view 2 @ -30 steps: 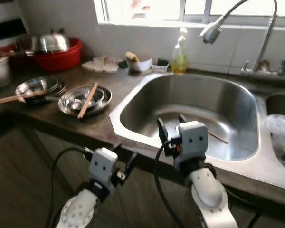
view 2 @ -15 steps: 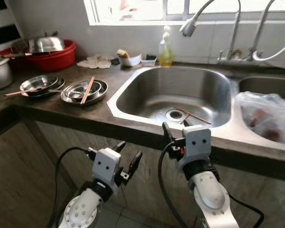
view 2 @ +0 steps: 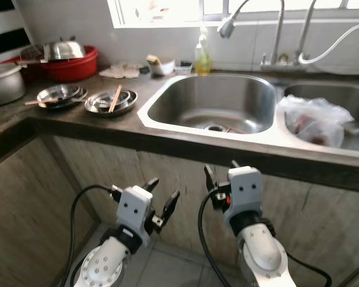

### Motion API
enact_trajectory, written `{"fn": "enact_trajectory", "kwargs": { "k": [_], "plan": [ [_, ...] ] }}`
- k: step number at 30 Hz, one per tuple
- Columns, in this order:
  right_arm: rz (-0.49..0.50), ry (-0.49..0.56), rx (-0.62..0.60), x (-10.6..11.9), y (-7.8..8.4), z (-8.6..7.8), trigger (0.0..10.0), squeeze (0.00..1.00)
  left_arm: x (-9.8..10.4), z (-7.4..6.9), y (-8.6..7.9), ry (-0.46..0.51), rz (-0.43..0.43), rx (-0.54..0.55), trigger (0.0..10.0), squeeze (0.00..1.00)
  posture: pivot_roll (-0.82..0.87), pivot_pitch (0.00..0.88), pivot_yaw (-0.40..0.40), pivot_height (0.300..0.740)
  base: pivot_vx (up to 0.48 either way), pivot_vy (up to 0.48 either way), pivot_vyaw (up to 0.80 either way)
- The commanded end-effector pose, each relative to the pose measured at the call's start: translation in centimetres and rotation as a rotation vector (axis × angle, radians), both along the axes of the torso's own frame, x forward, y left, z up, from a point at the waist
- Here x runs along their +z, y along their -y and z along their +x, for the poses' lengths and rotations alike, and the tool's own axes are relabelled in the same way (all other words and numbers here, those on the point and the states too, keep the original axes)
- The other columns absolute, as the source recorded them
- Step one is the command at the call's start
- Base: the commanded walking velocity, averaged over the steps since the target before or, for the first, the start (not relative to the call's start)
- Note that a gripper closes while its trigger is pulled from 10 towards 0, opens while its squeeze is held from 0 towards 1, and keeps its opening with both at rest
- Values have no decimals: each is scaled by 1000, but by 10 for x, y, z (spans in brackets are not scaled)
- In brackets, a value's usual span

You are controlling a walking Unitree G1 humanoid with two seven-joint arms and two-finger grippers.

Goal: Kitchen organization

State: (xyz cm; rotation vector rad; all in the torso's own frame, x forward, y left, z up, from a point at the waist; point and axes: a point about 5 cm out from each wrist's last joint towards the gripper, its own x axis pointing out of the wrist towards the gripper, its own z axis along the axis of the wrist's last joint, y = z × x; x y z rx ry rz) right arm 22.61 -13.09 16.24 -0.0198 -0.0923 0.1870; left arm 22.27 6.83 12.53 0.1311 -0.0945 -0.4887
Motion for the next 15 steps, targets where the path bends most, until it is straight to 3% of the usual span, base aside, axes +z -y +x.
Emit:
{"fn": "enact_trajectory", "kwargs": {
  "k": [1, 12, 15],
  "plan": [
    [5, 13, 22, 2, -5, -1, 10000, 0, -2, -1, -5, -5, 13, 12, 10000, 0, -54, 0, 19, 740, -307, 0, 0],
    [-14, 3, 23, -3, -6, -1, 10000, 0, -4, -1, -3, -11, 16, 8, 10000, 0, -56, 0, 18, 740, -310, 0, 0],
    [-20, 1, 22, -4, -7, -1, 10000, 0, -6, -1, -3, -21, 20, 13, 10000, 0, -57, 0, 18, 740, -81, 0, 0]
  ]
}}
